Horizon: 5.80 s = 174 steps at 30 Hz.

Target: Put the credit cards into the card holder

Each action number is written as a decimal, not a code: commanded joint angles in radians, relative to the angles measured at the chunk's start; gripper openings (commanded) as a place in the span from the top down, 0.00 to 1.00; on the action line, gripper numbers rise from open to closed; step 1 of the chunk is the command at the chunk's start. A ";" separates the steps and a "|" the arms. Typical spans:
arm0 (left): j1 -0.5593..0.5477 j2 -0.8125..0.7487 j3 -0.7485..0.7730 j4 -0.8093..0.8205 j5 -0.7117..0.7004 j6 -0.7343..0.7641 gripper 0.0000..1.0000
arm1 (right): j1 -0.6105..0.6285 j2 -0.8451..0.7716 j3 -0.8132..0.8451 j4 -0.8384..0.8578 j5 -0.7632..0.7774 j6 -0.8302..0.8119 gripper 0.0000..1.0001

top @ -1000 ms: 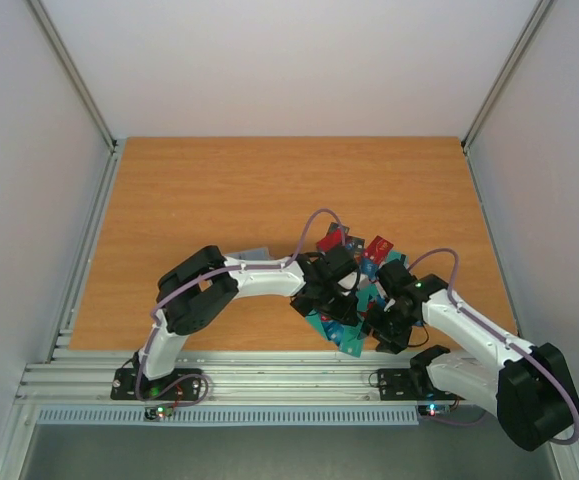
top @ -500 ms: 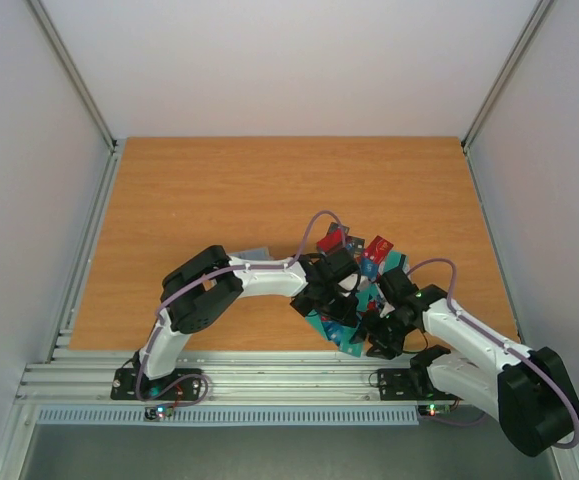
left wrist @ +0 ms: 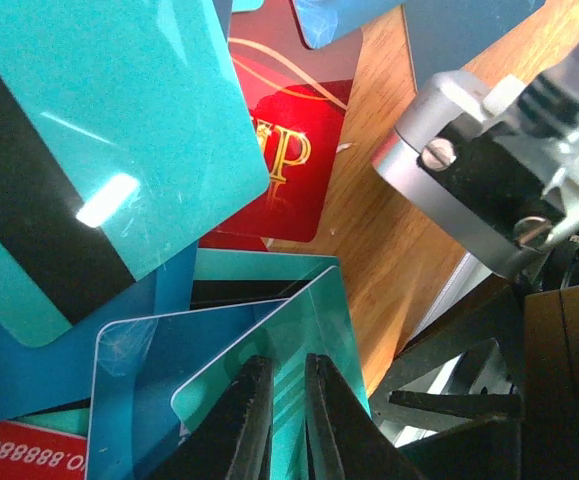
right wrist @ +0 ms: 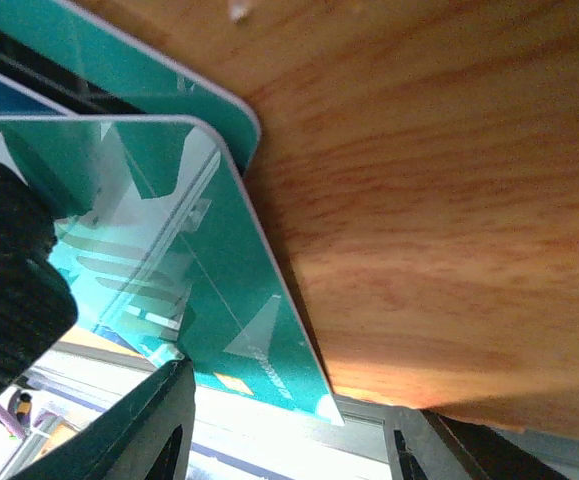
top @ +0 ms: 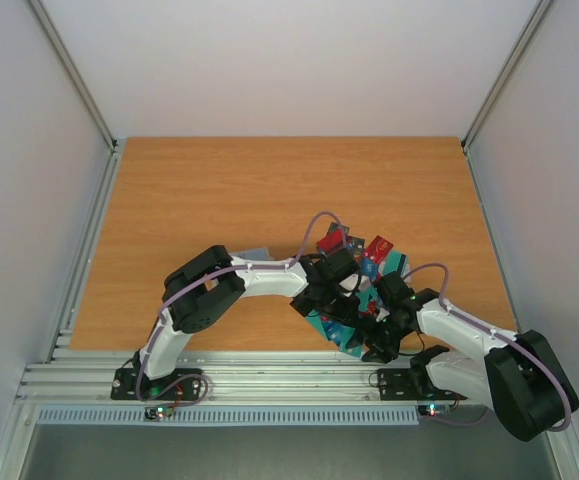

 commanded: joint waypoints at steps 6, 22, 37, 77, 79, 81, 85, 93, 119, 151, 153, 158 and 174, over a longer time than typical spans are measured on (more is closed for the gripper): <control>-0.004 0.053 -0.034 0.004 -0.028 -0.022 0.87 | 0.005 -0.022 -0.033 0.130 -0.036 -0.003 0.57; -0.004 0.047 -0.035 0.012 -0.016 -0.030 0.87 | 0.005 -0.099 0.007 0.079 -0.015 -0.019 0.79; 0.003 -0.008 -0.021 0.010 -0.011 -0.069 0.87 | 0.005 -0.104 0.043 0.058 0.002 -0.031 0.94; 0.498 -0.729 -0.135 -0.377 0.004 0.111 0.45 | 0.013 0.029 0.629 0.054 -0.193 -0.287 0.99; 0.564 -0.778 -0.168 -0.363 0.082 0.122 0.44 | 0.018 0.055 0.654 0.111 -0.243 -0.286 0.99; 0.617 -0.824 -0.196 -0.334 0.174 0.119 0.44 | 0.022 0.083 0.680 0.166 -0.296 -0.281 0.99; 0.703 -0.891 -0.231 -0.266 0.326 0.096 0.44 | 0.028 0.147 0.737 0.269 -0.420 -0.259 0.99; 0.816 -0.959 -0.322 0.119 0.594 -0.139 0.48 | 0.031 0.237 0.847 0.416 -0.622 -0.210 0.99; 0.829 -0.913 -0.306 0.382 0.772 -0.349 0.81 | 0.099 0.363 1.024 0.323 -0.739 -0.306 0.99; 1.021 -0.965 -0.664 0.033 0.277 0.081 1.00 | 0.138 0.649 1.005 0.259 -0.293 -0.284 0.46; 1.022 -0.944 -0.698 0.058 0.249 0.082 1.00 | 0.143 0.684 1.009 0.253 -0.260 -0.300 0.49; 1.025 -0.863 -0.731 0.134 0.227 0.079 1.00 | 0.153 0.745 0.991 0.253 -0.222 -0.344 0.54; 1.029 -0.730 -0.854 0.456 0.177 -0.004 1.00 | 0.175 0.852 0.939 0.345 -0.304 -0.376 0.61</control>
